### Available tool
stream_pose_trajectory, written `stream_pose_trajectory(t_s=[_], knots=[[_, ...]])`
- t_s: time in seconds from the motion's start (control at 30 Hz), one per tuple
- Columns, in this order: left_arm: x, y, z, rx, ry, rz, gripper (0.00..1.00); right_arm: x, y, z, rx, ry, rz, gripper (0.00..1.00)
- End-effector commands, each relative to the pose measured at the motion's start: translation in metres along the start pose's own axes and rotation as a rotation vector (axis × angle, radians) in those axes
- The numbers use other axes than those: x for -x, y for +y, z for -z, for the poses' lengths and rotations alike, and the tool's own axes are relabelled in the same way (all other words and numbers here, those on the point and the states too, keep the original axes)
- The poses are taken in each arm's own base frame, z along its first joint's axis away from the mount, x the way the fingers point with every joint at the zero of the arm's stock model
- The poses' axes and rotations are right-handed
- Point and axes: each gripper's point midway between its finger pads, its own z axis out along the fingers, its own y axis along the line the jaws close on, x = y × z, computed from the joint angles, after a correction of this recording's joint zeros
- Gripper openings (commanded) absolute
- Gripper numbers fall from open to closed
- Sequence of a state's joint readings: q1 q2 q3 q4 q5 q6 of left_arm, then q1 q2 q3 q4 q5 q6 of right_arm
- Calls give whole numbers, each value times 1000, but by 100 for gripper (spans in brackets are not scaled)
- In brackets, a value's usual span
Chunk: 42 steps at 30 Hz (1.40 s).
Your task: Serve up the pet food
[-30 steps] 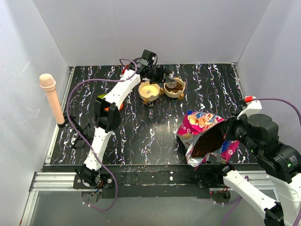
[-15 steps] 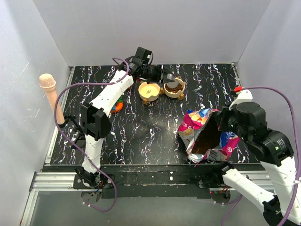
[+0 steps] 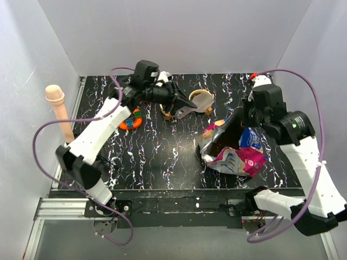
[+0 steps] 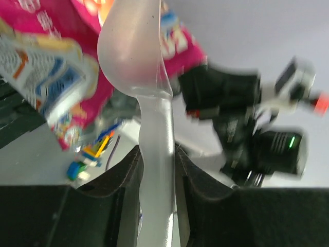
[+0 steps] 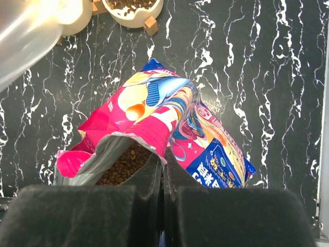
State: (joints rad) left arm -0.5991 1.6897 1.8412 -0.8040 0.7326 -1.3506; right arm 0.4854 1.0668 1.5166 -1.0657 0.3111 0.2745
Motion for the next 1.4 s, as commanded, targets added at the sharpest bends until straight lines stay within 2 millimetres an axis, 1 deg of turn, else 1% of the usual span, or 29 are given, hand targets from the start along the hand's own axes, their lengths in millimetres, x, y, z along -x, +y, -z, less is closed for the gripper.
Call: stream_pose_trajectory(t_s=[0.0,0.1,0.17,0.23,0.3,0.37,0.43,0.53,0.6,0.67,0.7,0.8,0.87,0.97,1.0,1.07,1.17,1.27,1.33,1.37], knots=[[-57,-1,53,-63,66,-272,0,95,27,10,139,-292,-62,1],[-77,-3,78,-40,56,-412,0,92,34,0,172,-268,-39,1],[-89,2,92,3,67,-478,0,87,40,-5,198,-251,-26,1],[-104,13,98,33,119,-477,0,80,42,-10,209,-232,-19,1],[-120,17,97,24,172,-468,0,75,44,-13,220,-219,-13,1],[-143,17,88,3,248,-455,0,72,44,-15,226,-215,-5,1],[-155,24,80,25,295,-439,0,71,45,-15,232,-215,-2,1],[-170,28,73,48,351,-438,0,72,45,-12,238,-228,-3,1],[-172,37,67,95,372,-423,0,72,47,-10,249,-235,-5,1],[-164,47,57,149,368,-390,0,73,48,-6,262,-247,-13,1],[-159,49,49,160,363,-382,0,74,49,-4,269,-253,-18,1],[-141,49,24,180,332,-356,0,71,53,4,302,-260,-24,1],[-128,46,13,210,288,-374,0,69,54,11,322,-267,-31,1],[-113,50,-7,264,277,-360,0,64,56,18,347,-277,-40,1],[-107,54,-13,284,267,-352,0,63,62,24,392,-285,-35,1],[-98,67,-25,329,262,-327,0,62,71,33,453,-311,-34,1],[-87,97,-41,440,269,-247,0,65,76,43,494,-335,-67,1],[-66,124,-39,560,179,-140,0,72,78,53,517,-367,-112,1],[-50,129,-36,564,88,-66,0,74,80,57,528,-373,-141,1],[-44,133,-38,559,46,-16,0,74,81,57,530,-367,-154,1]])
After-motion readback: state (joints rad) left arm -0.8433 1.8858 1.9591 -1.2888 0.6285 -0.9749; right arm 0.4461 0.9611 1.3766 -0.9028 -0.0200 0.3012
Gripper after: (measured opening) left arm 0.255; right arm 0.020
